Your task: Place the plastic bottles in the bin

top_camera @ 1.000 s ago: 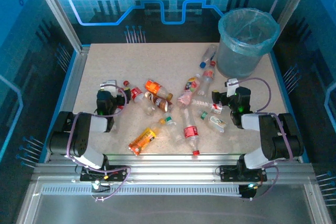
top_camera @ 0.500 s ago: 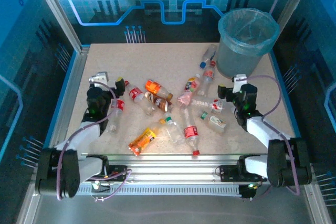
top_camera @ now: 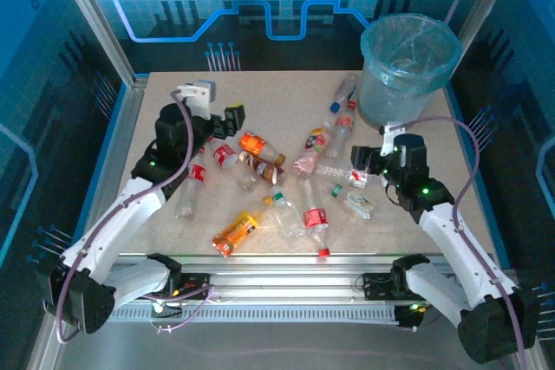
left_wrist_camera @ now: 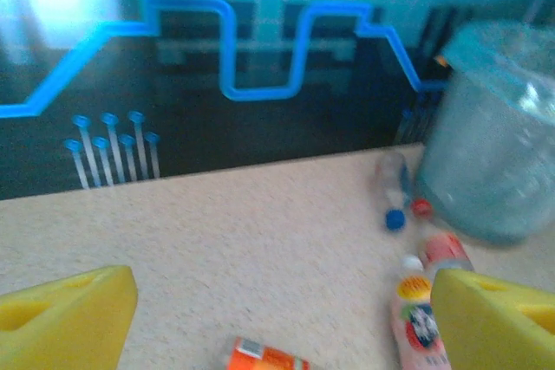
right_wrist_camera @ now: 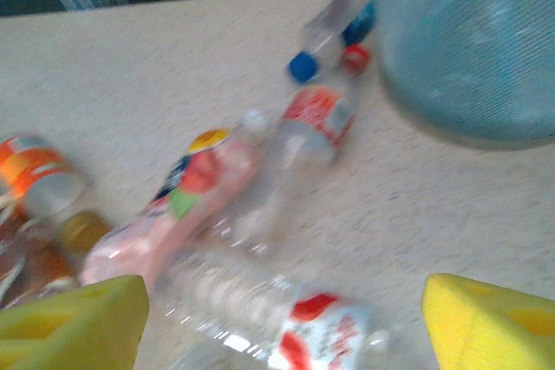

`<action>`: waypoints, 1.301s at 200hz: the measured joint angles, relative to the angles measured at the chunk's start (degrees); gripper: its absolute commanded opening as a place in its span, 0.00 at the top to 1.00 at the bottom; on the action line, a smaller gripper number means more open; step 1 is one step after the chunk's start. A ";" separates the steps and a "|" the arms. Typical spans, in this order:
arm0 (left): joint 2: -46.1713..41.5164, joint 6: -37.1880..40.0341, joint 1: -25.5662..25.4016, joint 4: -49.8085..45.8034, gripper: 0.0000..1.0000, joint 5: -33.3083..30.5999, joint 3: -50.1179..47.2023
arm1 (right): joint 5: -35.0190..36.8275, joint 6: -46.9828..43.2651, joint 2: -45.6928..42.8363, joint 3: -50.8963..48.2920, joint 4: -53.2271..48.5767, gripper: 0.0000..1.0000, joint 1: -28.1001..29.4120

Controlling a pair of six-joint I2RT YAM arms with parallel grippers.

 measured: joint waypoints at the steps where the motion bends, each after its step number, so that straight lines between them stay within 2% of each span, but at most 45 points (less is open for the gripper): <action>1: 0.09 0.07 -0.11 -0.15 0.11 0.09 0.11 | -0.07 0.11 0.00 0.13 -0.39 0.16 0.33; 21: 2.86 1.68 -3.61 -5.14 0.11 3.50 3.19 | -1.22 1.79 0.87 2.36 -5.99 0.14 3.82; 52: 7.21 4.13 -7.87 -12.24 0.11 8.70 8.00 | -1.16 3.30 7.98 10.75 -13.86 0.14 4.81; 111: 12.44 4.46 -9.14 -17.22 0.11 15.43 14.64 | 4.57 6.80 27.69 28.61 -18.69 0.20 4.81; 151: 13.00 4.46 -9.14 -19.87 0.10 13.77 15.52 | 3.45 7.15 37.22 37.16 -20.94 0.28 7.50; 177: 13.00 4.42 -9.14 -21.05 0.10 10.75 15.43 | 0.02 5.62 41.46 41.99 -21.70 0.36 12.02; 199: 12.79 2.97 -8.66 -21.66 0.11 7.39 14.97 | -2.34 4.66 45.81 47.06 -23.19 0.37 16.04; 211: 12.52 0.96 -7.13 -22.60 0.13 6.36 14.91 | -2.93 4.28 48.50 50.29 -23.98 0.37 18.21; 225: 12.11 -2.19 -2.99 -23.58 0.15 5.90 14.91 | -3.39 4.24 51.34 53.86 -24.65 0.37 20.41; 260: 12.17 -12.92 13.38 -23.98 0.26 9.16 14.91 | -5.29 4.35 57.09 61.24 -26.75 0.40 23.61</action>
